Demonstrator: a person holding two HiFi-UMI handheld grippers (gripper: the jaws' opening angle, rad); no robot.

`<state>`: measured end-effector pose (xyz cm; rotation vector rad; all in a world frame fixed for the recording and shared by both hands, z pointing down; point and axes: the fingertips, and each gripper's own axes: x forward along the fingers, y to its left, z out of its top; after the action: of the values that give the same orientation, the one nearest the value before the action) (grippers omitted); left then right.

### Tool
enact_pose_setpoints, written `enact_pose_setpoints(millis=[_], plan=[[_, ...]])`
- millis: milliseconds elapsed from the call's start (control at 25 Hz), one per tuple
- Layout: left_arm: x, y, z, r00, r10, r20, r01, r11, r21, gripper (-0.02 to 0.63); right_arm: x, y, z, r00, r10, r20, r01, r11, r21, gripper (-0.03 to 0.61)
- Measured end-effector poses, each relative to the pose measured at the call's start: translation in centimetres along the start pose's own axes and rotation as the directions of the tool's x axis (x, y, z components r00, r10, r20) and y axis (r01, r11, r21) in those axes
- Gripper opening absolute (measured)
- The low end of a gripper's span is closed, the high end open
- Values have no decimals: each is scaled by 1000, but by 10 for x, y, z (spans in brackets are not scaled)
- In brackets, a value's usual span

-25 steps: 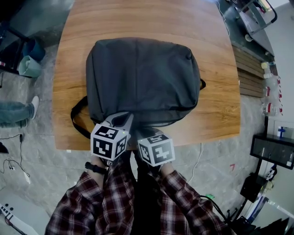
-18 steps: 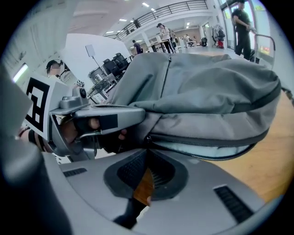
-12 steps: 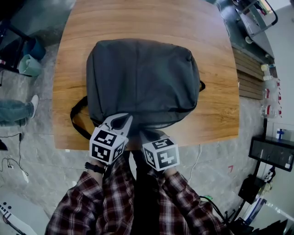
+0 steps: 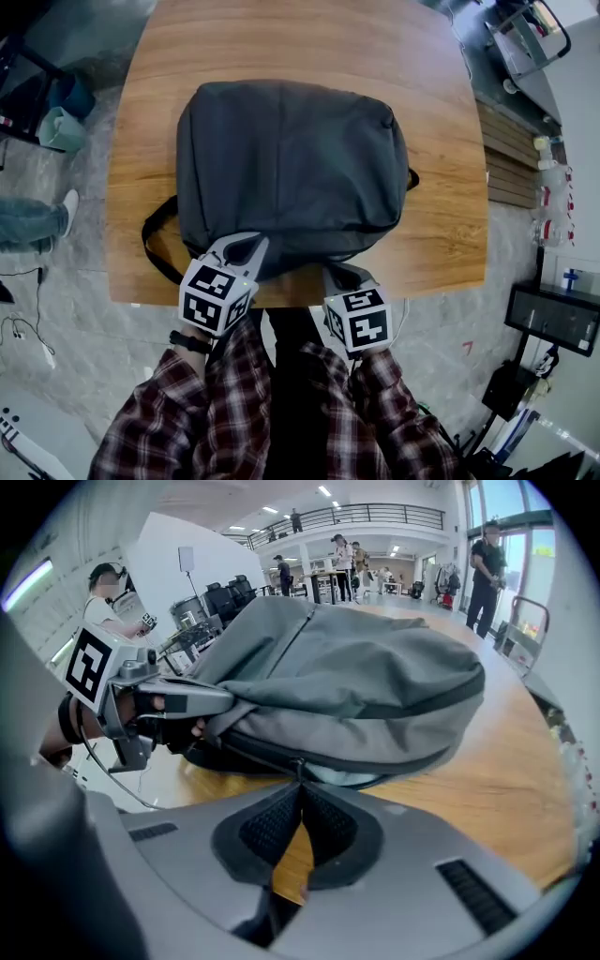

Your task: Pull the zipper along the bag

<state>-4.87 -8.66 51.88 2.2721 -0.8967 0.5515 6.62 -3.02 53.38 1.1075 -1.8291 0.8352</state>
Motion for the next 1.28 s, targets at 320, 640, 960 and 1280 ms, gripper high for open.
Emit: enact_pose_setpoints(millis=[320, 640, 960, 1280], plan=[[0, 1, -1, 1000, -17, -7, 17, 1000, -15, 10, -23, -87, -13, 989, -146, -5, 146, 988, -54, 15], [-1, 7, 0, 999, -33, -41, 33, 999, 9, 10, -23, -114, -9, 984, -178, -7, 177, 981, -82, 14], [-40, 78, 57, 950, 313, 1, -313, 948, -65, 11, -8, 18, 3, 990, 129, 50, -116, 972, -207, 14], [-7, 3, 43, 986, 160, 41, -159, 987, -28, 11, 7, 105, 23, 965, 252, 73, -230, 947, -226, 12]])
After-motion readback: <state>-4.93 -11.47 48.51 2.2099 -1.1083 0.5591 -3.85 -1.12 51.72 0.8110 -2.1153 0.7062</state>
